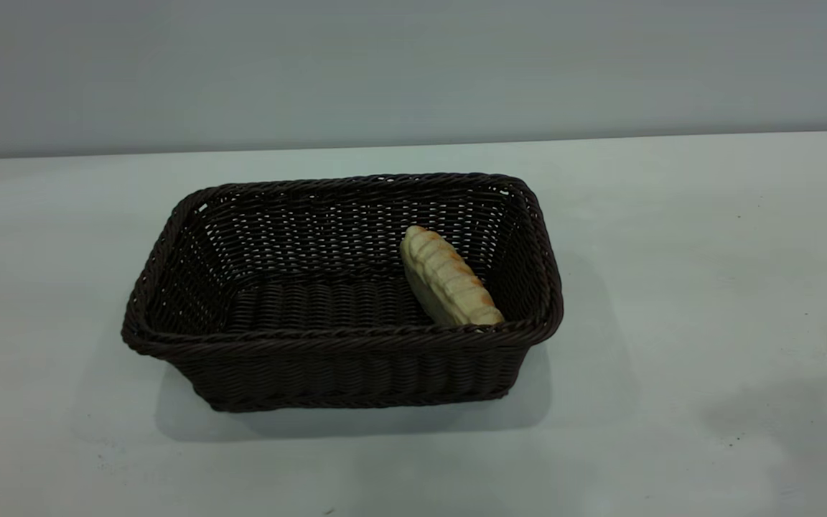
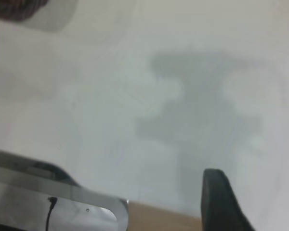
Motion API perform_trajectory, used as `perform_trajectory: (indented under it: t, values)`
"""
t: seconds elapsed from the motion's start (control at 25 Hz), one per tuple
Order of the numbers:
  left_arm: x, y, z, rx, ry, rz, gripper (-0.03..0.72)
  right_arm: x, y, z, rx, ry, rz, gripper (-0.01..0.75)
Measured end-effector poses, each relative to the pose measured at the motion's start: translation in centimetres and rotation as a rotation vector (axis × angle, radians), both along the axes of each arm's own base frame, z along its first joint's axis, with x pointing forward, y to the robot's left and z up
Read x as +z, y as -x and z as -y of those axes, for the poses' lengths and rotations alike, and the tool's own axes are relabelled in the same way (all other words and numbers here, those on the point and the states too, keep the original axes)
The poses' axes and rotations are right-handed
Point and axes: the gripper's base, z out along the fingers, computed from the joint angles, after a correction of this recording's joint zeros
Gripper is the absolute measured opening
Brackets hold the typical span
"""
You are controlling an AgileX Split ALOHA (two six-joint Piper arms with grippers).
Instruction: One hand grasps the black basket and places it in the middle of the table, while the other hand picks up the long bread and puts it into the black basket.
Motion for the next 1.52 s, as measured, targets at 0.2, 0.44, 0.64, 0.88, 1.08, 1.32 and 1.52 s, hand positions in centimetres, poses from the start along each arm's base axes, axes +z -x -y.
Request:
perform_trajectory:
  t: [0.2, 0.44, 0.64, 0.88, 1.08, 1.32, 1.52]
  values:
    - [-1.0, 4.6, -0.9, 0.005, 0.017, 0.083, 0.436, 2.1, 7.3, 1.6, -0.026, -0.045, 0.120, 0.357]
    - [-3.1, 8.1, -1.6, 0.008, 0.031, 0.135, 0.436, 2.4, 14.0, 3.2, -0.023, -0.076, 0.279, 0.357]
    - [-4.9, 9.5, -1.8, 0.007, 0.034, 0.154, 0.436, 0.7, 16.7, 3.9, -0.004, -0.072, 0.336, 0.357]
    - [-6.9, 11.1, -2.1, -0.005, 0.034, 0.199, 0.436, -1.2, 18.4, 4.2, 0.030, -0.066, 0.376, 0.357]
    - [-7.6, 12.0, -2.3, -0.023, 0.038, 0.247, 0.436, -0.9, 19.5, 4.4, 0.046, -0.077, 0.453, 0.357]
    - [-8.1, 12.2, -1.4, -0.086, 0.104, 0.242, 0.436, -0.8, 20.3, 4.6, 0.058, -0.079, 0.512, 0.357]
    - [-8.3, 12.2, -0.9, -0.172, 0.114, 0.239, 0.436, -1.0, 20.3, 4.6, 0.058, -0.079, 0.509, 0.357]
